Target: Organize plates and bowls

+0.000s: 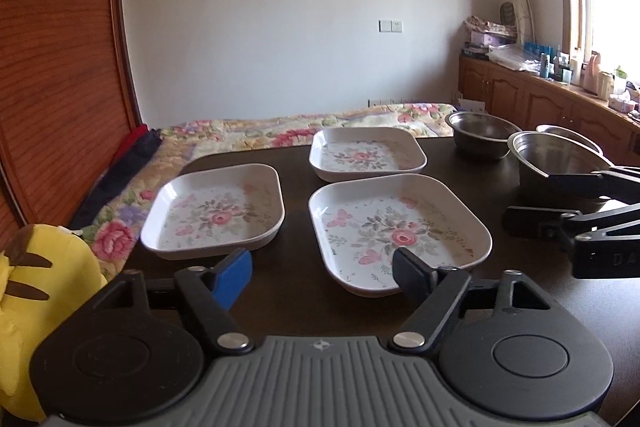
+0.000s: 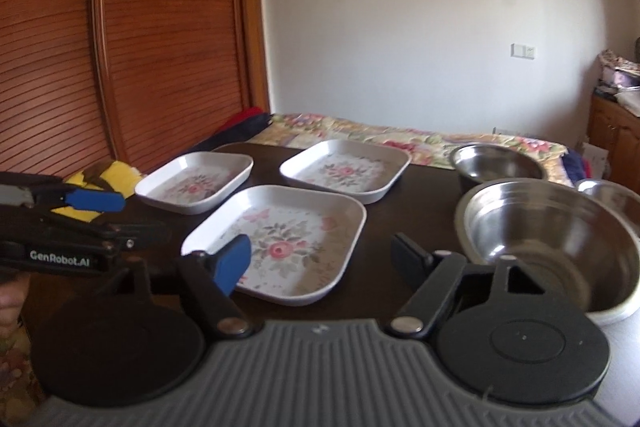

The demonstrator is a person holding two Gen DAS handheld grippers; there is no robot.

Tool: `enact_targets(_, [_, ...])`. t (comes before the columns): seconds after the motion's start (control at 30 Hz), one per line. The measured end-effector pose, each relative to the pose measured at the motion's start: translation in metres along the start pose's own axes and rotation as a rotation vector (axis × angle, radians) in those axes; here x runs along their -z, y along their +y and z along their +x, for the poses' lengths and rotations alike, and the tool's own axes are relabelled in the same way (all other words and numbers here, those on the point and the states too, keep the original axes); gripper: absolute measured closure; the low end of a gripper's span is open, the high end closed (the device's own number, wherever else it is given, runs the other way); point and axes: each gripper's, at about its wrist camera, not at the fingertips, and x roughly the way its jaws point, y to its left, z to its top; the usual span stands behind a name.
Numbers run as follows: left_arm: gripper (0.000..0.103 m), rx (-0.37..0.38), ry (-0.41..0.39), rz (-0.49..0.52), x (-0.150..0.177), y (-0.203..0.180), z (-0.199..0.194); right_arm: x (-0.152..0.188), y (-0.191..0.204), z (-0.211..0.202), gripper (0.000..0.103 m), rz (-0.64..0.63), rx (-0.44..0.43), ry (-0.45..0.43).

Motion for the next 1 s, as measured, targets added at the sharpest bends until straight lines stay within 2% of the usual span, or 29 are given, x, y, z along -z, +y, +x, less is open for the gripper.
enact_targets(0.13, [0.035,0.001,0.024,0.003,-0.006,0.005,0.011,-0.007,-0.005,0.016,0.036,0.011,-0.026,0.047])
enact_targets(0.3, [0.046,0.037,0.061,-0.025,-0.016,0.015,0.026,-0.01,-0.011,0.035,0.048,0.022,-0.034,0.097])
enact_targets(0.4, [0.047,0.042,0.071,-0.03,-0.018,0.019,0.034,-0.009,-0.013,0.044,0.052,0.021,-0.027,0.116])
enact_targets(0.7, [0.062,0.047,0.107,-0.02,-0.021,0.025,0.055,-0.01,-0.016,0.062,0.056,0.019,-0.029,0.157])
enact_targets(1.0, [0.063,0.089,0.136,-0.046,-0.025,0.027,0.069,-0.01,-0.02,0.072,0.057,0.027,-0.024,0.18])
